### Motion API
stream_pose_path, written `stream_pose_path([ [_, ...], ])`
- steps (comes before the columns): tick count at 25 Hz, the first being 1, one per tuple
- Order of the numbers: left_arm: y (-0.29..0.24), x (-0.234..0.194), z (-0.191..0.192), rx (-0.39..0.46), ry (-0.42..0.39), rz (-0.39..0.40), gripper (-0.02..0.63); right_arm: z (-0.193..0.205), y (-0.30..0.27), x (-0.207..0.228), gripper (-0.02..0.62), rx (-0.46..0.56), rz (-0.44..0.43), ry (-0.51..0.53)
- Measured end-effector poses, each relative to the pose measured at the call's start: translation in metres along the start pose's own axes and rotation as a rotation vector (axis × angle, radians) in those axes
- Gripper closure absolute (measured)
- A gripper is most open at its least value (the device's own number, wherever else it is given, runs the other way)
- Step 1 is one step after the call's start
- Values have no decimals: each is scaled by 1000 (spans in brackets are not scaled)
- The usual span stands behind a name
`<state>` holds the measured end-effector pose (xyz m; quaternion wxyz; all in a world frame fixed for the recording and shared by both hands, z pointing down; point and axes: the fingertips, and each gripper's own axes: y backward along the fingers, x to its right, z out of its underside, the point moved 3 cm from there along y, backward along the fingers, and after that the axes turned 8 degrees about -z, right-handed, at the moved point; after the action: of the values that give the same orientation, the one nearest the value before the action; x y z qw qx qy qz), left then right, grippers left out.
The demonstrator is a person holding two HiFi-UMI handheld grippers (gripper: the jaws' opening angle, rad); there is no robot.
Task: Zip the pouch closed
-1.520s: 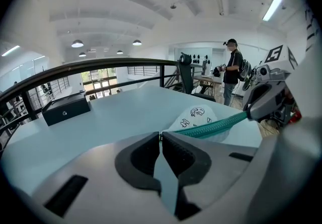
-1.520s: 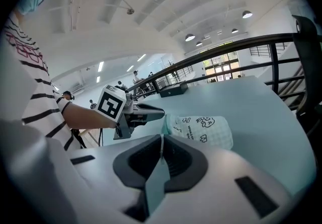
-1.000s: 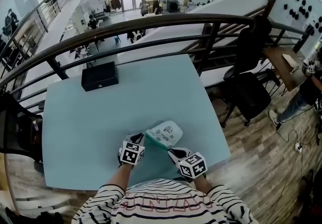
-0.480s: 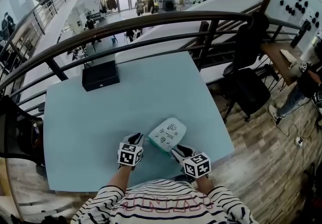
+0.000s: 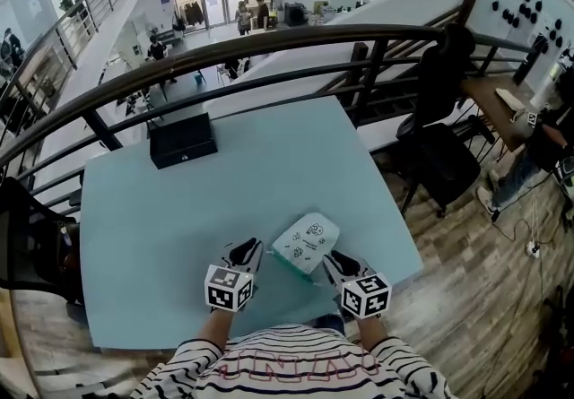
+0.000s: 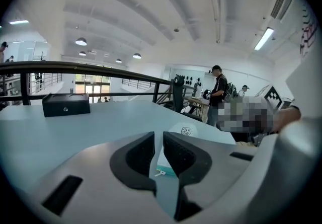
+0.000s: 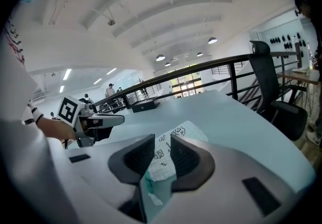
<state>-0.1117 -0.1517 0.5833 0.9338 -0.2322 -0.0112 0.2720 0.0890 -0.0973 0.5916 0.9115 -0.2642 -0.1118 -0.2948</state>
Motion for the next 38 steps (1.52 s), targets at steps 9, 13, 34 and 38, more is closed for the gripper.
stream_pose_path([
  [9,44,0,-28,111,-29,20,577,-28,1,-22,546,97,20,45],
  [13,60,3,-33,143,-36,25,577,-38,4,-35,557,138,-4,45],
  [34,99,12,-24,176,-38,80,580,-32,18,-71,569,180,30,41],
  [38,103,9,-24,175,-33,71,580,-33,20,-75,569,179,34,46],
])
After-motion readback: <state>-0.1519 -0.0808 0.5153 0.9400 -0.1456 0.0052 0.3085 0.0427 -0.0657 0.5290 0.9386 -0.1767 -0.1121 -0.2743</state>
